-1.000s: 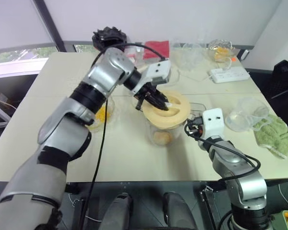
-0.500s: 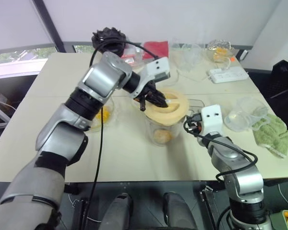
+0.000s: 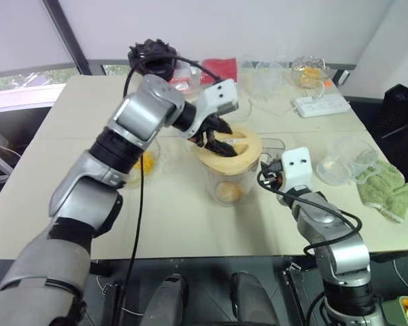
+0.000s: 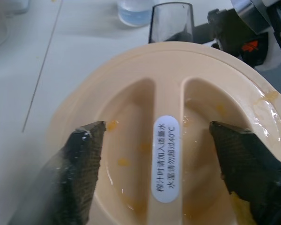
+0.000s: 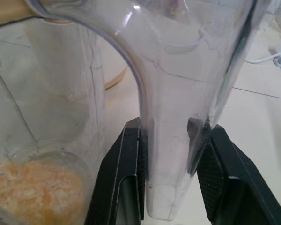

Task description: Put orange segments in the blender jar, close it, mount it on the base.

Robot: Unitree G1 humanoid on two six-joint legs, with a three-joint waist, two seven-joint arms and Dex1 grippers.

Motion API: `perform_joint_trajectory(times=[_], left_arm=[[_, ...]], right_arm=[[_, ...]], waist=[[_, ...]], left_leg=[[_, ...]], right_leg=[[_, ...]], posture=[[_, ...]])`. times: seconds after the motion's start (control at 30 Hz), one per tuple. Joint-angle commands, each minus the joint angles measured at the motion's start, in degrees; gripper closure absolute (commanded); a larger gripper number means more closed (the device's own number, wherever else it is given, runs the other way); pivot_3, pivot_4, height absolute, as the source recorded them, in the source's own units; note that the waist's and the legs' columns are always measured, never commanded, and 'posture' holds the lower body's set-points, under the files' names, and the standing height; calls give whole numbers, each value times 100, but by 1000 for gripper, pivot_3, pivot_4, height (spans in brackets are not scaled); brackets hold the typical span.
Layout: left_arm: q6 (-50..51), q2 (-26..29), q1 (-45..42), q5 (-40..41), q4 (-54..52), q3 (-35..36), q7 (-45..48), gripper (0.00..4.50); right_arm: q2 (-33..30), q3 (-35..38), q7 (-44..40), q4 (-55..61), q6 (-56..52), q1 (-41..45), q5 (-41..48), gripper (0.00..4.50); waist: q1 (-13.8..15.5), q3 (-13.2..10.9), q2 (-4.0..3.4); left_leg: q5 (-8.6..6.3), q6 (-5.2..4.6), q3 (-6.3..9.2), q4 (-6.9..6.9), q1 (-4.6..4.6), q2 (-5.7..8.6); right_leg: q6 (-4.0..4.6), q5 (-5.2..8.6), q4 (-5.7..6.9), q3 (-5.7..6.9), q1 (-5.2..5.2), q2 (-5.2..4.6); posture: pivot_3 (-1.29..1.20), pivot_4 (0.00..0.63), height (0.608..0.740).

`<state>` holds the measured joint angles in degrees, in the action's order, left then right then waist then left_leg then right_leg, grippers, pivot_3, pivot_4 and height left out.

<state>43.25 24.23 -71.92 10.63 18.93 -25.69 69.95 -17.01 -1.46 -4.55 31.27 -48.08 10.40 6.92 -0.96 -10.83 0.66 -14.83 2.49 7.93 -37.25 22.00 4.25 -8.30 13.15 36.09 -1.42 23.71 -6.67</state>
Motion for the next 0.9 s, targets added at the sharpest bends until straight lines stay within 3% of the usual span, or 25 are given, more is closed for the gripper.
perform_joint_trajectory(times=[0.03,0.3,0.43,0.53,0.7,0.9], left_arm=[[-126,-72,-78,135,-107,630,-328,986],[265,-618,-604,1362,78,2628,-1226,986],[89,-350,-428,1513,110,3037,-1364,986],[-44,-30,17,1495,-124,3004,-1155,986],[-436,884,1838,1354,-1068,3112,-992,986],[103,1209,3410,1866,-2827,3534,-1529,986]], right_arm=[[-43,-152,-68,51,8,-98,-126,3582],[-40,-128,-138,-6,70,-116,-172,3582],[-19,-97,-178,-28,175,-154,-190,3582],[20,-21,-177,-30,220,-155,-169,3582],[156,299,-134,-71,341,47,-63,3582],[22,851,-235,-56,84,591,197,3582]], waist=[[0,-1,1],[-40,-2,1],[-87,1,-3],[-129,2,-7],[-171,2,-13],[33,-12,7]], left_leg=[[0,0,0,0,0,0],[0,0,-2,11,6,-3],[0,1,-3,14,5,-4],[1,2,-4,15,4,-3],[3,8,-12,24,7,-7],[10,19,-4,14,56,-5]], right_leg=[[0,0,0,0,0,0],[0,0,1,0,18,1],[1,0,2,0,20,1],[1,-1,3,-1,20,1],[7,-5,8,-13,40,1],[17,-13,0,-10,76,-1]], posture=[[0,150,740],[0,150,740],[0,150,740],[0,150,740],[0,150,740],[0,150,740]])
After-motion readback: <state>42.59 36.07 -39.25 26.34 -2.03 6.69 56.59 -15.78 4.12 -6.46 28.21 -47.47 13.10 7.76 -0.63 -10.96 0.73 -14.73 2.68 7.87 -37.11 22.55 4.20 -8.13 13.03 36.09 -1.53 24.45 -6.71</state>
